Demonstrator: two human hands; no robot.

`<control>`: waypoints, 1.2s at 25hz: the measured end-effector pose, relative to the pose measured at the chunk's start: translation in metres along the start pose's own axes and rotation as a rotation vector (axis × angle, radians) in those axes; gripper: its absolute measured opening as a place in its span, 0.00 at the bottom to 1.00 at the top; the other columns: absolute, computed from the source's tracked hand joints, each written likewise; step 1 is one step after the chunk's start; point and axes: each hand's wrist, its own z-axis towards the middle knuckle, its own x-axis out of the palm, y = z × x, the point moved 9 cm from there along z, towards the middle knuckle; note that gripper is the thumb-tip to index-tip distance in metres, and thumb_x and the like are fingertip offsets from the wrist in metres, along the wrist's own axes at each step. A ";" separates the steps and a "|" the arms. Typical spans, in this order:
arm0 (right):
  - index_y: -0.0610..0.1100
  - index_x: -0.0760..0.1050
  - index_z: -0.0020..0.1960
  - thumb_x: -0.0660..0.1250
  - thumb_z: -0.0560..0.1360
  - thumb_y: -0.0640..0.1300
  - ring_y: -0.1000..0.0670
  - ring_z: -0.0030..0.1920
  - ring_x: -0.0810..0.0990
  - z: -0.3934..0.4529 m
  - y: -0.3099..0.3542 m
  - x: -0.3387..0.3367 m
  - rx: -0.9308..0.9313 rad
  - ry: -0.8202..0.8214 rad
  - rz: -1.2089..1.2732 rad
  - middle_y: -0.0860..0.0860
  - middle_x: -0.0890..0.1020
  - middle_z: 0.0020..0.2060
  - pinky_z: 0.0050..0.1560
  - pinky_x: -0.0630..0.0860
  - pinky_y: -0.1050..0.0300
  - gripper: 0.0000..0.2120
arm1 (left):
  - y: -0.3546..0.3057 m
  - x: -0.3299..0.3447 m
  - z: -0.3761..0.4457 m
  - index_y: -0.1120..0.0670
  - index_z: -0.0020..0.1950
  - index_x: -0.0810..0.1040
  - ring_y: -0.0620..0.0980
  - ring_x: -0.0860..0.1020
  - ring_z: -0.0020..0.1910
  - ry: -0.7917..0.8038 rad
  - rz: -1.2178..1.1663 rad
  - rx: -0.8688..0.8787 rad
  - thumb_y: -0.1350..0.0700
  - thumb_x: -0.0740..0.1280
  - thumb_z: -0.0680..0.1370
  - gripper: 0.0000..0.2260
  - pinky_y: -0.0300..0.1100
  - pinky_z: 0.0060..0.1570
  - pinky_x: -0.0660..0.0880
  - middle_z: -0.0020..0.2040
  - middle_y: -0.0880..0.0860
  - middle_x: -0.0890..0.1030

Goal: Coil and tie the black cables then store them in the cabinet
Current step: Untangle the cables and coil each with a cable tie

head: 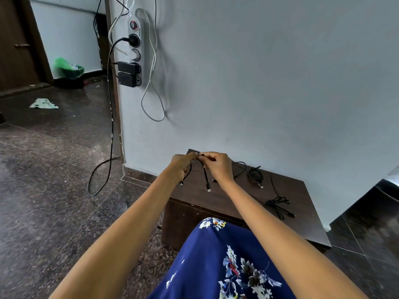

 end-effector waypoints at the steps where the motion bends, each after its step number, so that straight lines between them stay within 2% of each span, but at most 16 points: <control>1: 0.39 0.83 0.52 0.72 0.72 0.41 0.50 0.38 0.82 0.000 0.000 0.000 0.001 -0.001 0.001 0.44 0.86 0.46 0.52 0.81 0.52 0.10 | -0.001 0.000 0.000 0.58 0.49 0.77 0.46 0.56 0.26 -0.003 0.004 0.008 0.54 0.67 0.76 0.08 0.36 0.22 0.54 0.30 0.50 0.61; 13: 0.38 0.82 0.54 0.71 0.73 0.41 0.51 0.37 0.81 -0.003 0.000 -0.001 -0.005 0.009 0.010 0.44 0.86 0.46 0.51 0.81 0.51 0.11 | -0.004 -0.002 0.003 0.61 0.54 0.81 0.46 0.55 0.26 -0.041 -0.028 0.053 0.54 0.68 0.76 0.12 0.30 0.17 0.51 0.28 0.50 0.59; 20: 0.39 0.83 0.53 0.71 0.73 0.40 0.57 0.34 0.80 -0.002 0.003 -0.002 -0.031 0.009 0.034 0.45 0.86 0.45 0.44 0.81 0.63 0.10 | -0.008 -0.002 -0.003 0.61 0.56 0.80 0.46 0.56 0.26 -0.040 -0.005 0.077 0.54 0.69 0.75 0.14 0.28 0.16 0.53 0.28 0.50 0.60; 22: 0.39 0.83 0.53 0.71 0.73 0.40 0.59 0.34 0.80 -0.002 0.003 -0.001 -0.036 0.017 0.044 0.45 0.86 0.46 0.42 0.80 0.67 0.10 | -0.011 -0.002 -0.005 0.62 0.57 0.80 0.46 0.61 0.27 -0.043 0.011 0.102 0.54 0.69 0.76 0.15 0.28 0.15 0.55 0.29 0.50 0.68; 23: 0.39 0.83 0.53 0.71 0.73 0.41 0.58 0.35 0.81 -0.002 0.003 -0.001 -0.039 0.020 0.037 0.45 0.86 0.46 0.43 0.80 0.65 0.10 | -0.013 0.000 -0.007 0.62 0.58 0.80 0.48 0.65 0.29 -0.029 0.013 0.120 0.54 0.68 0.76 0.15 0.28 0.15 0.57 0.35 0.53 0.78; 24: 0.39 0.83 0.53 0.71 0.73 0.41 0.56 0.36 0.81 -0.003 0.003 -0.001 -0.043 0.023 0.024 0.44 0.86 0.46 0.46 0.80 0.61 0.10 | -0.015 0.002 -0.009 0.62 0.58 0.80 0.50 0.72 0.33 -0.016 0.015 0.139 0.55 0.68 0.76 0.15 0.29 0.16 0.61 0.47 0.59 0.83; 25: 0.39 0.83 0.53 0.71 0.73 0.41 0.54 0.39 0.82 -0.002 0.003 0.000 -0.049 0.027 0.010 0.44 0.86 0.46 0.49 0.80 0.57 0.10 | -0.016 0.003 -0.010 0.62 0.57 0.80 0.52 0.78 0.41 -0.009 0.019 0.155 0.55 0.68 0.76 0.14 0.30 0.21 0.68 0.58 0.64 0.80; 26: 0.40 0.83 0.53 0.71 0.73 0.41 0.53 0.42 0.82 -0.002 0.003 0.000 -0.054 0.030 -0.002 0.44 0.86 0.47 0.51 0.80 0.55 0.10 | -0.017 0.004 -0.011 0.62 0.57 0.80 0.56 0.80 0.53 -0.006 0.026 0.162 0.55 0.68 0.76 0.13 0.35 0.32 0.76 0.62 0.66 0.76; 27: 0.40 0.83 0.53 0.71 0.73 0.41 0.52 0.44 0.82 -0.002 0.004 0.000 -0.059 0.036 -0.012 0.44 0.86 0.48 0.52 0.79 0.55 0.10 | -0.018 0.004 -0.012 0.61 0.56 0.80 0.59 0.78 0.58 0.000 0.034 0.162 0.55 0.68 0.76 0.13 0.40 0.42 0.79 0.63 0.66 0.76; 28: 0.40 0.82 0.54 0.70 0.74 0.41 0.52 0.47 0.83 -0.001 0.004 0.001 -0.064 0.047 -0.025 0.44 0.85 0.49 0.53 0.79 0.55 0.10 | -0.018 0.004 -0.013 0.61 0.57 0.80 0.58 0.79 0.54 0.001 0.037 0.160 0.55 0.68 0.76 0.13 0.41 0.42 0.79 0.59 0.65 0.79; 30: 0.40 0.81 0.57 0.68 0.76 0.40 0.50 0.52 0.82 -0.001 0.004 0.005 -0.072 0.089 -0.069 0.45 0.85 0.52 0.56 0.78 0.55 0.11 | -0.016 0.003 -0.011 0.61 0.59 0.80 0.52 0.74 0.36 -0.003 0.024 0.139 0.54 0.68 0.76 0.15 0.33 0.24 0.70 0.44 0.55 0.82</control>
